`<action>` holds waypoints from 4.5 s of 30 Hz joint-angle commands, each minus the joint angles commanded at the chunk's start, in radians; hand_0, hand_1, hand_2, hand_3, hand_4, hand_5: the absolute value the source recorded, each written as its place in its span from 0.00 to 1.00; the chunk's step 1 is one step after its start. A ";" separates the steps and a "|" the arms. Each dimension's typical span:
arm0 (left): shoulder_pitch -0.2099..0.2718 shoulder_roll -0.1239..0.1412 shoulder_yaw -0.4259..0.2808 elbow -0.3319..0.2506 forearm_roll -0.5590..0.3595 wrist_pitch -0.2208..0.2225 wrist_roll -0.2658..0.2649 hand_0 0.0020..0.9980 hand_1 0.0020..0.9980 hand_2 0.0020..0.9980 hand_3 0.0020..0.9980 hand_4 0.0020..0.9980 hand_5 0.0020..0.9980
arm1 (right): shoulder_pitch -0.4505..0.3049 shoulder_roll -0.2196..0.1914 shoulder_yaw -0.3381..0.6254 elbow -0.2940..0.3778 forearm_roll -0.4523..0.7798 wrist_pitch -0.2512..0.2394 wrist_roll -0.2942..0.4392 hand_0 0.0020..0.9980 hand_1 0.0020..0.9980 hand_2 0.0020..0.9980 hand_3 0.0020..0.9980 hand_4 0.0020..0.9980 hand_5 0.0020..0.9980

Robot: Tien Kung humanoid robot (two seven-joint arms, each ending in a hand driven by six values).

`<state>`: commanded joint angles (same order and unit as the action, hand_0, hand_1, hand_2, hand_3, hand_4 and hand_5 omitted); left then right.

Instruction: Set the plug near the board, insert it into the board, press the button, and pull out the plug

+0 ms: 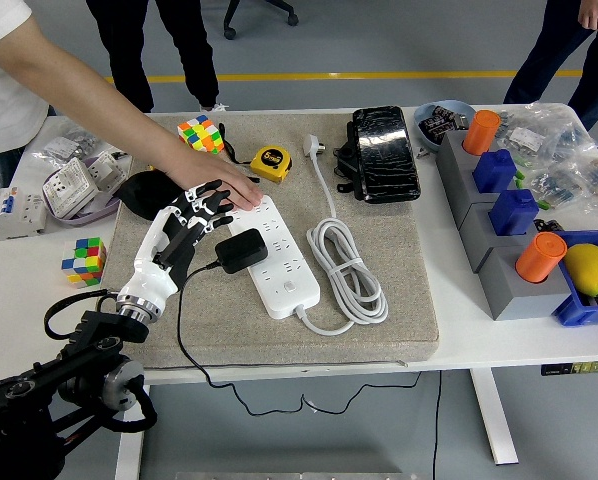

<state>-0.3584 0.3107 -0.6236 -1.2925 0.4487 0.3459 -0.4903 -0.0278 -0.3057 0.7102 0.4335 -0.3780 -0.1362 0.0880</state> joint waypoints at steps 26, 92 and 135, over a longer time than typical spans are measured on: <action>-0.006 -0.002 -0.020 -0.031 0.075 0.015 0.021 0.65 0.69 0.72 0.71 0.88 0.43 | -0.003 0.000 0.002 0.001 0.000 0.001 0.001 0.57 0.64 0.62 0.54 0.92 0.47; -0.127 0.018 -0.007 -0.262 1.047 -0.396 1.066 0.06 0.09 0.15 0.80 0.78 0.00 | 0.001 -0.008 -0.007 0.002 0.003 0.001 0.000 0.57 0.64 0.62 0.54 0.92 0.47; -0.145 0.010 0.048 -0.208 1.008 -0.393 1.068 0.06 0.09 0.16 0.76 0.77 0.00 | -0.005 0.002 0.005 0.001 0.002 -0.002 0.007 0.57 0.64 0.62 0.54 0.92 0.47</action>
<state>-0.5038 0.3203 -0.5757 -1.5000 1.4569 -0.0466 0.5774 -0.0331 -0.3035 0.7153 0.4341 -0.3760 -0.1383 0.0951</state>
